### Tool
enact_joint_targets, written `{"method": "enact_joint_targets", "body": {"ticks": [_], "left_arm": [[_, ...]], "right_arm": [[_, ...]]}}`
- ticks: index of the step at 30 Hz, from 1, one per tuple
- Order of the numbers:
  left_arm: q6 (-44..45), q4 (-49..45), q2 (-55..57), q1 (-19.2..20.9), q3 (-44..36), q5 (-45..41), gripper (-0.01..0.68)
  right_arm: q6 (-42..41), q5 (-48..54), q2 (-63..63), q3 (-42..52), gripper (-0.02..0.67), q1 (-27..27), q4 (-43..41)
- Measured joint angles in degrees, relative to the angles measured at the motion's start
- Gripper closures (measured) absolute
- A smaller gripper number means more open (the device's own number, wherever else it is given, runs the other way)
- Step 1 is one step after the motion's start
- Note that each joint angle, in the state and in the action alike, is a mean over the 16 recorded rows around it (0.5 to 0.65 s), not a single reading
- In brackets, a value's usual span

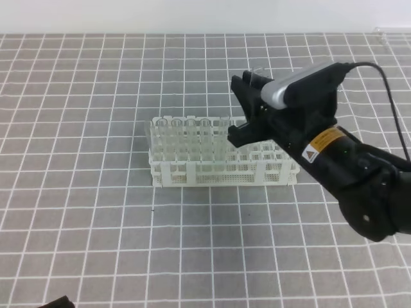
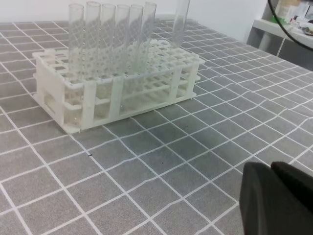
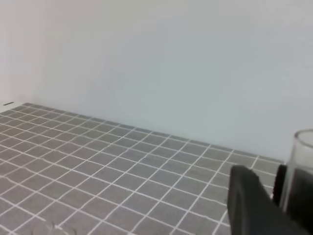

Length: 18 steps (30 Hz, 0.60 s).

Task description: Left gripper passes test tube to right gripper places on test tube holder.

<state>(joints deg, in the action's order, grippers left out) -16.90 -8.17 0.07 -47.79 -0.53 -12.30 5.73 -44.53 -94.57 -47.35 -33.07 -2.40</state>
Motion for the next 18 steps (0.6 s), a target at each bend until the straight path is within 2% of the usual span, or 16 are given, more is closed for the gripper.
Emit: {"method": "enact_joint_targets", "body": {"ticks": [18], "left_arm": [[0.0,0.0,0.0,0.0,-0.1,-0.3,0.673]], "right_arm": [[0.2,-1.7,-4.3,-3.4,0.564,0.0,-0.7]]}}
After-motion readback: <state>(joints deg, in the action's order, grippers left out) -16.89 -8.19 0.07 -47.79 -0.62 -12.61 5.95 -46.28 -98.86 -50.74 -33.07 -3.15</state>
